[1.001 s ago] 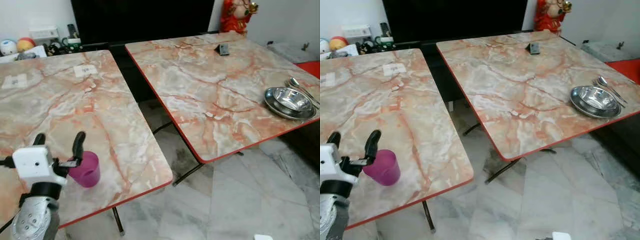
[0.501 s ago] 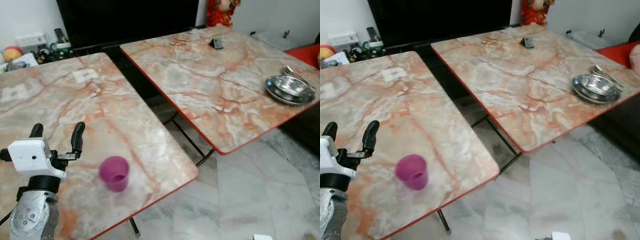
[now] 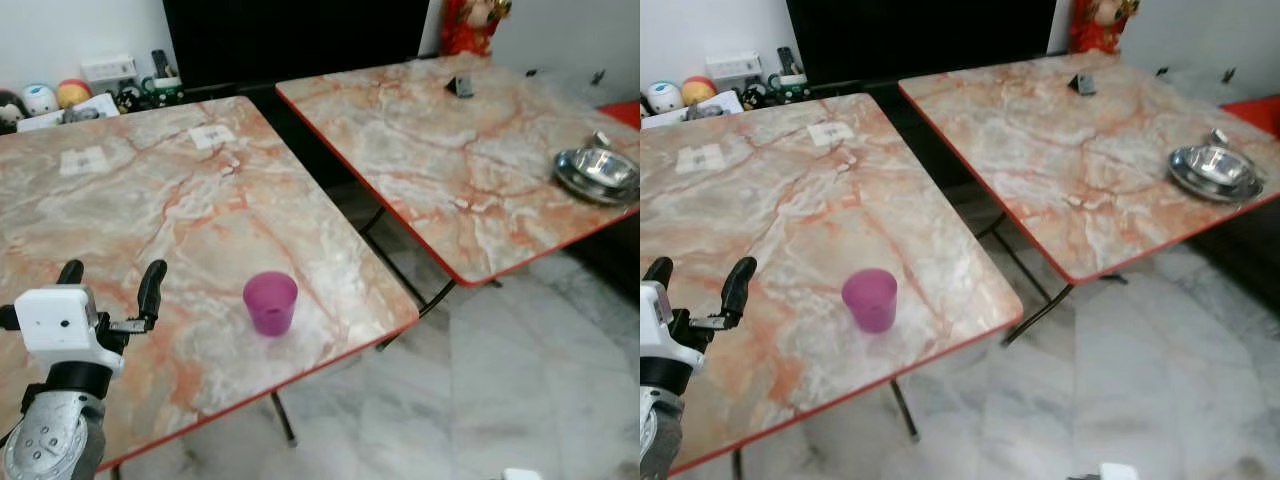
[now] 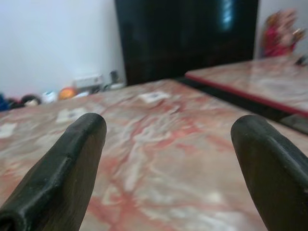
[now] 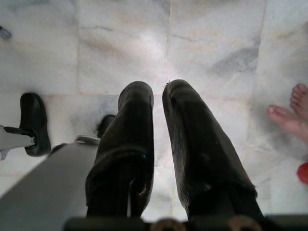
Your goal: Setting the table
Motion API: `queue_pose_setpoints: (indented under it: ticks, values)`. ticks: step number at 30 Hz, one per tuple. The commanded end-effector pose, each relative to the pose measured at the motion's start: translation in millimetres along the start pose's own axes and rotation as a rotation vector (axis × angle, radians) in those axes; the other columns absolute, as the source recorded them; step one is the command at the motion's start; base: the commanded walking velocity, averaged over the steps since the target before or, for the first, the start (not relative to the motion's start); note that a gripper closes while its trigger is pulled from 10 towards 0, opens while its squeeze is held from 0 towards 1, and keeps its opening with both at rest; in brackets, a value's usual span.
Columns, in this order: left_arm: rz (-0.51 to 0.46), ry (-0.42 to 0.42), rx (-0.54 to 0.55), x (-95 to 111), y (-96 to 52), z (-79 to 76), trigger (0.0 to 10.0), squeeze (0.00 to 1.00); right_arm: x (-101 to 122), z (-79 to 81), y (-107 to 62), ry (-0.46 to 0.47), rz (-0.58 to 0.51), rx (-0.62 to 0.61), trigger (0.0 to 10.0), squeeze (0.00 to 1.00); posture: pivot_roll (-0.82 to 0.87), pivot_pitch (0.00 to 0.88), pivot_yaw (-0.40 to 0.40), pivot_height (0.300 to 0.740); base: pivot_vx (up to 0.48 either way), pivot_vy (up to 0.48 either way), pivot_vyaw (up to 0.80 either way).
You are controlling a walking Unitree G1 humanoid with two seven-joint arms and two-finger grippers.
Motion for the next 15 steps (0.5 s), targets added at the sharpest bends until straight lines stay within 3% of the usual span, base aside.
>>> queue_pose_setpoints:
  ticks: [1,4,9,15]
  values:
    - [-0.002,-0.008,-0.006,1,0.4,-0.9,10.0,0.0,-8,0.8,-1.1,0.021,0.018,-0.004,10.0,0.0,0.12,0.113,-0.031,0.74,0.0,-0.326,0.0]
    - [-0.001,-0.012,-0.008,1,0.0,-1.6,10.0,0.0,-8,0.7,-1.1,0.022,0.017,-0.005,10.0,0.0,0.12,0.113,-0.031,0.74,0.0,-0.338,0.0]
    - [0.014,-0.024,-0.046,-1,-0.5,-4.9,10.0,0.0,-8,0.5,-1.2,0.023,0.016,-0.006,10.0,0.0,0.12,0.113,-0.031,0.74,0.0,0.0,0.0]
    - [0.061,-0.065,-0.147,-9,-2.7,-19.2,10.0,0.0,-8,0.3,-1.3,0.023,0.016,-0.008,10.0,0.0,0.12,0.115,-0.03,0.74,0.0,0.0,0.0]
Point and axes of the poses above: a point about 5 cm out from each wrist's last joint towards the gripper, its own y axis pointing out of the wrist towards the gripper, its own x axis along the axis of the wrist's last joint, z = x × y, the point moved 1 cm from there along y, pointing out of the wrist towards the gripper, and after that the axes turned 12 degrees about y, right-handed, at the moved point
